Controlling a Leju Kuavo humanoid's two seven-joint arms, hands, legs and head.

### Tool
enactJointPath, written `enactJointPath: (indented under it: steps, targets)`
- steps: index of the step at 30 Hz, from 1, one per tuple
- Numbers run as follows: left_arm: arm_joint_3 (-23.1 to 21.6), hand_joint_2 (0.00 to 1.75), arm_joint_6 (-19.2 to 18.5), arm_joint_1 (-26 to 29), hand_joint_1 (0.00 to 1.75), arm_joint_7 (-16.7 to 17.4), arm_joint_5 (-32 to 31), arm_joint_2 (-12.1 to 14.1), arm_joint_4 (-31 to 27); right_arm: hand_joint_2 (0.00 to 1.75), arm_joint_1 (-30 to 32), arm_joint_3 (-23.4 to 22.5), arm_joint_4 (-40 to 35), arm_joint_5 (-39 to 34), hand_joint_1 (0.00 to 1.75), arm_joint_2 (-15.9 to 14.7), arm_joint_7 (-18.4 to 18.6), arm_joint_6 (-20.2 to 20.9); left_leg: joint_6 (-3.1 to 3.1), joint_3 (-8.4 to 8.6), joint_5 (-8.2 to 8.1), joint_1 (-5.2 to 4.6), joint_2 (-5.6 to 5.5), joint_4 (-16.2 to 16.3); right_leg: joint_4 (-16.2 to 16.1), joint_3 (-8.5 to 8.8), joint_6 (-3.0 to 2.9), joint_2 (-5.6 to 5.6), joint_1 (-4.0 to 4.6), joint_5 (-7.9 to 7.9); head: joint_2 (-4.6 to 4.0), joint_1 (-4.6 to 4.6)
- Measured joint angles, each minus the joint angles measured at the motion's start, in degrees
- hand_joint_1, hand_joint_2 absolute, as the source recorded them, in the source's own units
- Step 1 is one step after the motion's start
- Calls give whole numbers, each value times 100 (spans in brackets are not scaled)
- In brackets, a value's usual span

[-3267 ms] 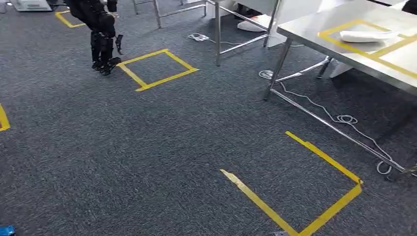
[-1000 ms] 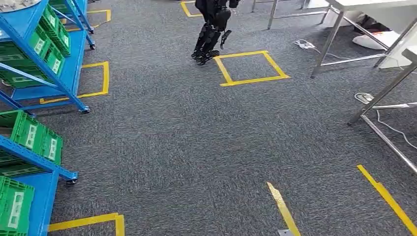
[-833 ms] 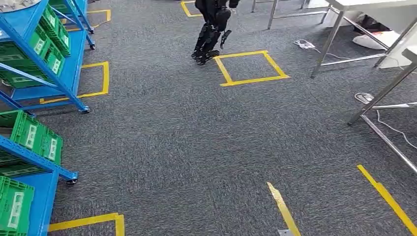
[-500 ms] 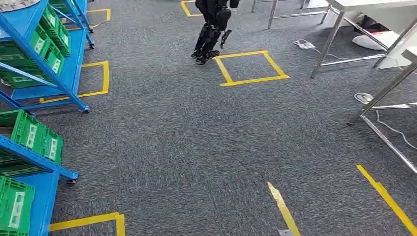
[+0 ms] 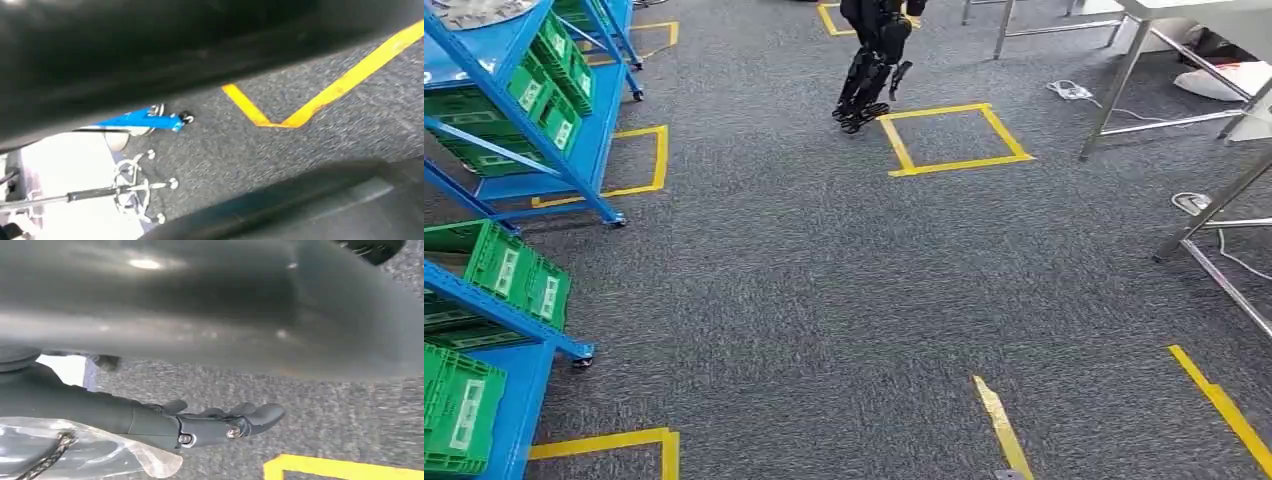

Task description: Take the parts from the cabinet and place them on the table.

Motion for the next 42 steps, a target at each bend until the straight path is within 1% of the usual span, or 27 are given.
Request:
enactJointPath:
  steps: [1, 3, 4, 5, 6, 7, 8, 9, 10, 13, 14, 15, 16, 18, 19, 20, 21, 23, 24, 25, 26, 27, 28, 29, 33, 39, 42]
  targets:
    - [0, 0, 0, -15, 0, 7, -9, 0, 0, 0, 6, 0, 0, 0, 0, 0, 2, 0, 7, -155, -205, -10, 131, 340, -3, -2, -34, -63, 26, 2, 0, -20]
    - [0, 0, 0, -44, 0, 11, -15, -2, 0, 0, 38, 0, 2, 0, 0, 0, 2, 0, 43, -593, -654, -26, 210, 1318, -2, -17, -61, -242, 90, -14, 0, -20]
    - [0, 0, 0, -39, 0, 11, -15, -2, 0, 0, 45, 0, 0, 0, 0, 0, 4, 0, 73, -699, -726, -38, 210, 1584, -1, -17, -79, -315, 117, -25, 0, -18]
    - [0, 0, 0, -23, 0, 13, -18, -2, 0, 0, 44, 0, 2, 0, 0, 0, 11, 2, 108, -681, -661, -58, 210, 1581, -1, -10, -93, -374, 138, -34, 0, -20]
    - [0, 0, 0, -10, 0, 22, -18, -2, 0, 0, 38, 0, 0, 0, 0, 0, 11, 2, 152, -557, -487, -88, 214, 1362, 0, 1, -102, -424, 153, -41, 0, -20]
    - [0, 0, 0, -5, 0, 24, -18, -2, 0, 0, 30, 0, 0, 2, 0, 0, 11, 2, 200, -343, -253, -124, 231, 957, -1, 23, -116, -467, 166, -51, 0, -18]
    - [0, 0, 0, -9, 0, 26, -22, -2, 0, 0, 19, 0, 0, 2, 0, 0, 11, 4, 266, -73, 6, -176, 320, 427, -4, 53, -120, -516, 174, -66, 0, -20]
    - [0, 0, 0, -19, 0, 26, -31, 2, 0, 0, 16, 0, 0, 2, 0, 4, 11, 7, 356, 129, 55, -255, 577, 40, -15, 54, -116, -553, 174, -80, 0, -13]
    - [0, 0, 0, -38, 0, 26, -31, 11, 0, 0, 6, 0, 0, 0, 0, 7, 9, 11, 377, 168, 10, -277, 624, -78, 3, 67, -84, -595, 217, -104, 0, -24]
    - [0, 0, 4, -29, 0, 26, -31, 18, 0, 0, -3, 0, 0, 0, 0, 7, 11, 39, 397, 150, 5, -300, 481, -127, -50, 88, -40, -746, 199, -87, 0, -20]
    - [0, 0, 4, -20, 0, 26, -29, 17, 0, 0, -18, 0, 0, -2, 0, 7, 4, 44, 427, 195, 41, -268, 444, -209, -58, 122, -5, -769, 216, -101, 0, -18]
    - [0, 0, 17, 0, 0, 29, -29, 13, 0, 0, -25, 0, 0, -4, 0, 7, -17, 46, 426, 239, 82, -231, 433, -278, 34, 52, 23, -499, 189, -186, 0, 1]
    - [0, 0, 22, -13, 0, 29, -26, 11, 0, 0, -28, 0, 0, -18, 0, 7, -22, 46, 450, 237, 95, -216, 400, -288, 294, -74, 51, -274, 175, -343, 0, 11]
    - [0, 0, 13, -41, 0, 13, -24, -8, 0, 0, -3, 0, 0, -26, 0, 4, -17, 59, 476, 221, 95, -208, 327, -286, 1206, -535, 104, -130, 153, -733, 0, 19]
    - [0, 0, -2, -40, 0, 9, -24, -11, 0, 0, 11, 0, 0, -28, 0, 4, -18, 59, 480, 220, 92, -208, 295, -282, 1562, -738, 122, -117, 147, -829, 0, 15]
    - [0, 0, -4, -32, 0, 9, -18, -11, 0, 0, 27, 0, 0, -28, 0, 4, -17, 59, 480, 227, 90, -208, 263, -280, 1681, -838, 141, -118, 139, -774, 0, 17]
    - [0, 0, -4, -25, 0, 11, -11, -11, 0, 0, 37, 0, 0, -28, 0, 4, -18, 59, 475, 238, 85, -206, 237, -278, 1527, -801, 153, -118, 128, -588, 0, 15]
    - [0, 0, -4, -26, 0, -19, -11, -15, 0, 0, 36, 0, 0, -33, 0, -6, -22, 57, 432, 261, 56, -181, 181, -253, 573, -400, 170, -117, 105, 14, 0, 19]
    - [0, 0, -9, -27, 0, -52, -9, -15, 0, 0, 31, 0, 0, -35, 0, -7, -22, 59, 389, 261, 27, -176, 166, -226, 121, -214, 172, -96, 90, 157, 0, 24]
    - [0, 0, -9, -33, 0, -81, -2, -13, 0, 0, 15, 0, 0, -39, 0, -7, -24, 61, 356, 238, 6, -214, 152, -186, 16, -157, 160, -49, 116, 69, 0, 41]
    - [0, 0, -13, -34, 0, -109, 6, -15, 0, 0, 5, 0, 0, -42, 0, -7, -24, 61, 338, 206, 15, -214, 141, -172, -29, -89, 86, -45, 105, 58, 0, 26]
    - [0, 0, -35, -33, 0, -144, 6, -13, 0, 0, 17, 0, 0, -44, 0, -4, -24, 66, 357, 198, -10, -224, 144, -153, -70, -96, 77, -45, 95, 91, 0, 19]
    - [0, 0, -44, -23, 0, -177, 9, -7, 0, 0, 31, 0, 0, -44, 0, -4, -26, 72, 488, 194, 41, -226, 144, -167, -65, -96, 75, -42, 105, 91, 0, 17]
    - [0, 0, -46, -19, 0, -190, 9, -7, 0, 0, 38, 0, 0, -44, 0, -7, -26, 72, 507, 199, 40, -227, 144, -175, -66, -96, 74, -42, 111, 92, 0, 15]
    - [0, 0, -46, -30, 0, -199, 11, -4, 0, 0, 27, 0, 0, -44, 0, -7, -39, 77, 499, 218, 42, -214, 144, -210, -66, -91, 38, -42, 133, 77, 0, 15]
    - [0, 0, -114, -28, 0, -291, 13, -4, 0, 0, 25, 0, 0, -52, 0, -7, -125, 149, 326, 227, 62, -202, 144, -255, -63, -94, 6, -49, 139, 76, 0, 17]
    - [0, 0, -114, -27, 0, -291, 13, -4, 0, 0, 26, -4, 2, -57, 0, -7, -162, 179, 288, 225, 62, -202, 144, -256, -63, -93, 2, -49, 138, 77, 0, 19]
